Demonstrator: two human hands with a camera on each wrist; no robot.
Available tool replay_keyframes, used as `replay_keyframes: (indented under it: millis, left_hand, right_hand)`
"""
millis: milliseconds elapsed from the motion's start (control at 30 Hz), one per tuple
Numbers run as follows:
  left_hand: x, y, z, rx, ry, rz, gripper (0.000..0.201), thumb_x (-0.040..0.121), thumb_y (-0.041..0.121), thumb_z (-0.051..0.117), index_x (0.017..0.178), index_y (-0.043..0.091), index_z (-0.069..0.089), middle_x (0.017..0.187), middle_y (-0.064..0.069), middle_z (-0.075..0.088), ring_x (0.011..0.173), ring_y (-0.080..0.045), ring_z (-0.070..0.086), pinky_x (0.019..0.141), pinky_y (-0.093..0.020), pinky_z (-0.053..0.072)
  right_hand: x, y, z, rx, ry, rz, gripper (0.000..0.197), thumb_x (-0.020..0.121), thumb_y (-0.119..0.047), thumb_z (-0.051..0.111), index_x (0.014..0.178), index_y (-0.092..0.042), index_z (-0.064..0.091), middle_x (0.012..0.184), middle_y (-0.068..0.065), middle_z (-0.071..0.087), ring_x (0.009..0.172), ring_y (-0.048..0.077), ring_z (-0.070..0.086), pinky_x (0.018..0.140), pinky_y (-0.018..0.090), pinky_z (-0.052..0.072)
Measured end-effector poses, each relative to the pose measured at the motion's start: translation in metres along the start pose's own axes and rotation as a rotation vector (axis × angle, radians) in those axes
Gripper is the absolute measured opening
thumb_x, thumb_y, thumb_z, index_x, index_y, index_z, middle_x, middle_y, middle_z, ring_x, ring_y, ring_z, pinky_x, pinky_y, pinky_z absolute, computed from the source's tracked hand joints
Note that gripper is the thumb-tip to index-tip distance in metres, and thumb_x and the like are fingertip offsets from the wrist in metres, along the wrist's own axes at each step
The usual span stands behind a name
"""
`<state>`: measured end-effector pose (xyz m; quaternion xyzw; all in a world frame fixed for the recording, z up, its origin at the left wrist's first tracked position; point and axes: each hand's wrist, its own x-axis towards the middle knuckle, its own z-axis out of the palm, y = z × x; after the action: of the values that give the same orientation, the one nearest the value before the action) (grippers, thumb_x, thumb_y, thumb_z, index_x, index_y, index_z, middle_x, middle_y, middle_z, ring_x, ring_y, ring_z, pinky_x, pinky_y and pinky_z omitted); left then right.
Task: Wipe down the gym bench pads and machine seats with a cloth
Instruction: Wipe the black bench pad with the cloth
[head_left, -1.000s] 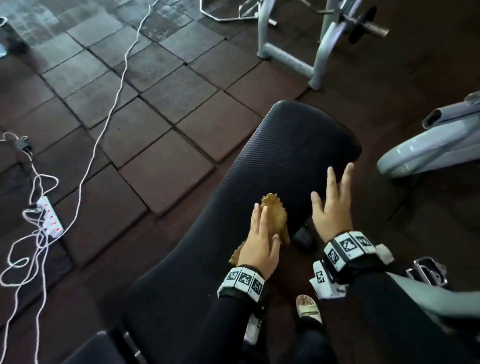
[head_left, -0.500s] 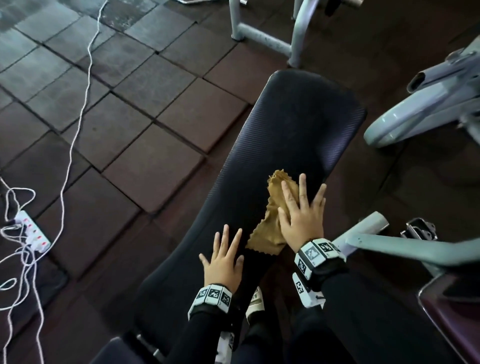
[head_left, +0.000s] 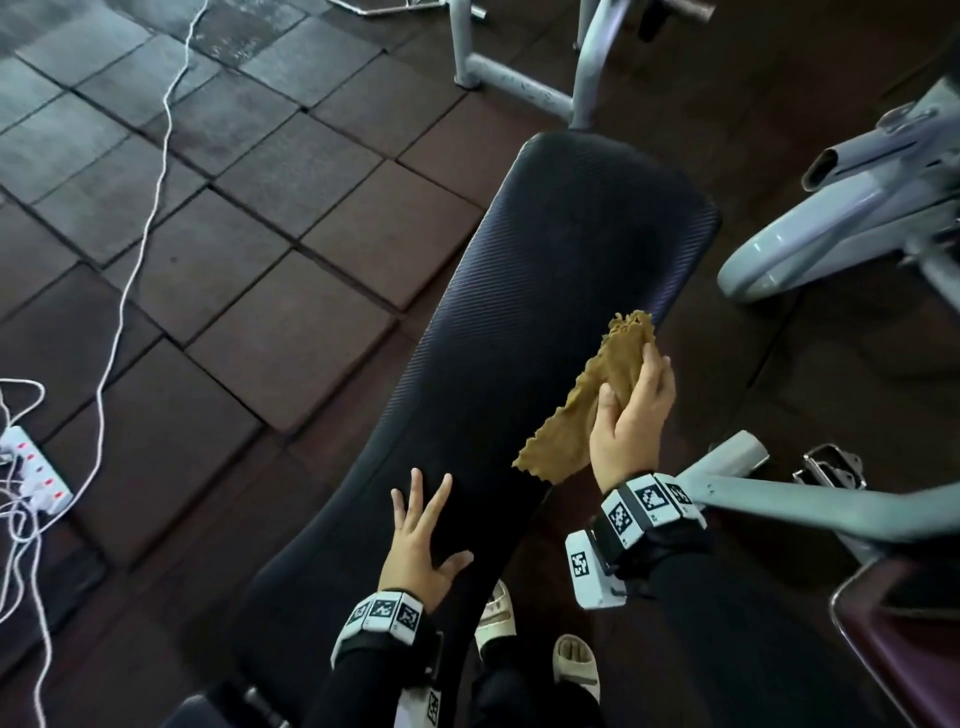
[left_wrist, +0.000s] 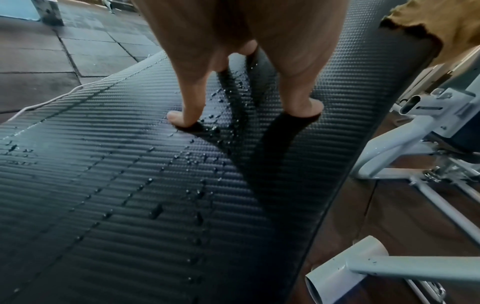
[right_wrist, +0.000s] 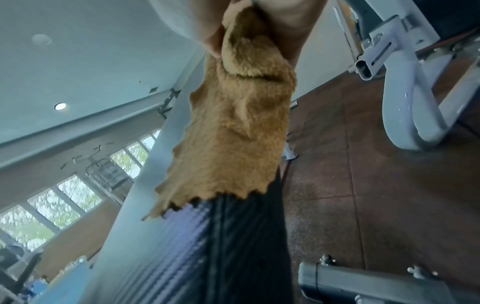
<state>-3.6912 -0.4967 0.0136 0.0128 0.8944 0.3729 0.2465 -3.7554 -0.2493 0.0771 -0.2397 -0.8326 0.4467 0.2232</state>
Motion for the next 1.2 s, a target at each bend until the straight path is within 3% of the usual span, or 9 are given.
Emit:
replay_keyframes:
  millis: [100,233,333,500,633,867,1033,1100,1200]
  left_hand:
    - [0.001,0.0,0.004,0.012,0.023,0.0,0.105,0.077,0.014,0.077,0.14,0.05,0.002,0.15,0.026,-0.02,0.14,-0.017,-0.024,0.113,-0.045,0.023]
    - [0.003,-0.003,0.008,0.033,0.053,-0.008,0.107,0.075,0.012,0.078,0.141,0.05,0.002,0.149,0.028,-0.021,0.14,-0.015,-0.024,0.112,-0.047,0.024]
    - [0.004,-0.005,0.01,0.041,0.064,0.002,0.109,0.074,0.011,0.079,0.14,0.054,0.003,0.147,0.031,-0.022,0.14,-0.015,-0.023,0.111,-0.046,0.025]
    - [0.004,-0.006,0.011,0.069,0.086,0.013,0.11,0.073,0.013,0.08,0.134,0.064,0.003,0.145,0.036,-0.023,0.14,-0.01,-0.023,0.107,-0.042,0.033]
    - [0.005,-0.006,0.011,0.077,0.081,0.014,0.111,0.074,0.013,0.079,0.132,0.066,0.002,0.145,0.036,-0.023,0.138,-0.009,-0.023,0.109,-0.041,0.028]
    - [0.005,-0.011,0.013,0.049,0.107,0.034,0.11,0.072,0.009,0.08,0.138,0.056,0.005,0.147,0.03,-0.017,0.137,-0.012,-0.019,0.113,-0.042,0.018]
    - [0.005,-0.013,0.013,0.037,0.111,0.042,0.11,0.073,0.011,0.079,0.133,0.064,0.004,0.144,0.035,-0.018,0.137,-0.009,-0.02,0.112,-0.038,0.017]
    - [0.004,-0.014,0.014,0.02,0.11,0.053,0.11,0.073,0.011,0.079,0.134,0.063,0.004,0.146,0.033,-0.017,0.137,-0.009,-0.02,0.113,-0.039,0.017]
    - [0.003,-0.013,0.015,0.0,0.117,0.061,0.108,0.074,0.012,0.079,0.132,0.065,0.004,0.147,0.031,-0.016,0.136,-0.008,-0.02,0.112,-0.039,0.02]
  right_hand:
    - [-0.008,0.004,0.002,0.003,0.064,-0.01,0.056,0.092,-0.006,0.053,0.143,-0.002,0.03,0.144,0.023,0.02,0.133,0.028,0.032,0.102,0.0,0.02]
    - [-0.008,0.009,0.007,0.025,0.011,-0.001,0.056,0.096,-0.004,0.044,0.145,0.003,0.019,0.15,0.022,0.021,0.138,0.026,0.027,0.099,-0.005,0.014]
    - [0.001,0.012,0.004,0.046,-0.01,-0.042,0.059,0.096,-0.002,0.041,0.146,0.002,0.01,0.153,0.021,0.016,0.142,0.025,0.019,0.105,-0.001,0.012]
    - [0.004,0.019,0.002,0.046,-0.038,-0.22,0.056,0.097,-0.004,0.04,0.147,-0.01,0.017,0.155,0.022,0.004,0.133,-0.016,-0.004,0.1,-0.003,0.021]
    - [-0.027,0.029,0.011,0.127,-0.146,-0.169,0.079,0.092,-0.029,0.056,0.149,-0.022,0.001,0.156,0.015,-0.009,0.139,-0.003,-0.007,0.109,0.005,0.013]
    - [-0.126,0.062,0.023,0.188,-0.417,-0.134,0.075,0.095,-0.011,0.05,0.145,-0.019,-0.006,0.156,0.012,-0.009,0.145,0.017,-0.007,0.114,0.012,0.006]
    - [-0.091,0.056,0.012,0.145,-0.374,-0.224,0.071,0.093,-0.003,0.049,0.145,-0.011,0.002,0.155,0.021,-0.004,0.144,0.024,-0.004,0.112,0.009,0.006]
    - [-0.068,0.05,0.01,0.098,-0.276,-0.267,0.068,0.094,-0.004,0.049,0.147,-0.004,0.006,0.154,0.025,-0.001,0.143,0.015,-0.002,0.109,0.005,0.009]
    - [-0.058,0.042,0.011,0.013,-0.174,-0.283,0.065,0.095,-0.009,0.049,0.148,-0.007,0.012,0.154,0.026,0.0,0.133,-0.013,-0.002,0.103,0.001,0.021]
